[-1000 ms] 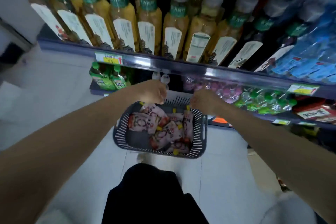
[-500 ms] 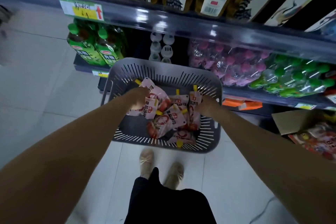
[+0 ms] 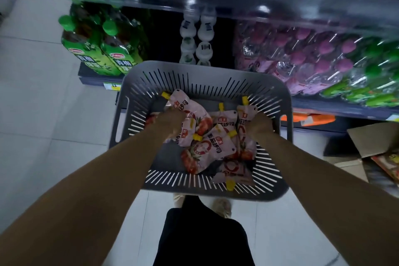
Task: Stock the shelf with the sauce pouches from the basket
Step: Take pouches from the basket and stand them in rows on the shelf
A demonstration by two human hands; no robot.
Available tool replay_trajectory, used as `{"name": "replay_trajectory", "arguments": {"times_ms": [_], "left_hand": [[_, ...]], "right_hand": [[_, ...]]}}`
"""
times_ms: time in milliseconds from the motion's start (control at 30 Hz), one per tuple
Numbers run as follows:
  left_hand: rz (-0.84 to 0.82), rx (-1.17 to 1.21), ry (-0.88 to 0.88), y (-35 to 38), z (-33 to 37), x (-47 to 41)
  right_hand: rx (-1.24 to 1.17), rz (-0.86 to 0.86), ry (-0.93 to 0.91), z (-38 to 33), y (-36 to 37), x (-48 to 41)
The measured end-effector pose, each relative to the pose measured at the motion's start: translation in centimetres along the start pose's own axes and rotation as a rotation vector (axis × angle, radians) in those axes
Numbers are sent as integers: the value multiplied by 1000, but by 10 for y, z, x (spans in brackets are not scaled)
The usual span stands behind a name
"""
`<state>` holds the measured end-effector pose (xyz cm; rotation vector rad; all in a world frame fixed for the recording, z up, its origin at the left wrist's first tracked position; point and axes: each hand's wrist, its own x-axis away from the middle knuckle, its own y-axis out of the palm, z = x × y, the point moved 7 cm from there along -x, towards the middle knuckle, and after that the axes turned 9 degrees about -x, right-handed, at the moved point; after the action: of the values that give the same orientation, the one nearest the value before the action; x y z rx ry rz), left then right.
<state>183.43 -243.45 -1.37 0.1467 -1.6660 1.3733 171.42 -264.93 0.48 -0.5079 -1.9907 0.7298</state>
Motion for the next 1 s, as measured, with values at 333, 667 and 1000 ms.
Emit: {"name": "replay_trajectory", "arguments": {"times_ms": [333,667,1000], "left_hand": [[117,-273,-5,1,-3,-17],[76,124,75,-44,2,28],[179,739,213,-188,24,160]], "right_hand": [[7,66,-60,0,0,0],[-144,241,-130,-8,-31,40],[-691,104,-342,-81,-151,145]]}}
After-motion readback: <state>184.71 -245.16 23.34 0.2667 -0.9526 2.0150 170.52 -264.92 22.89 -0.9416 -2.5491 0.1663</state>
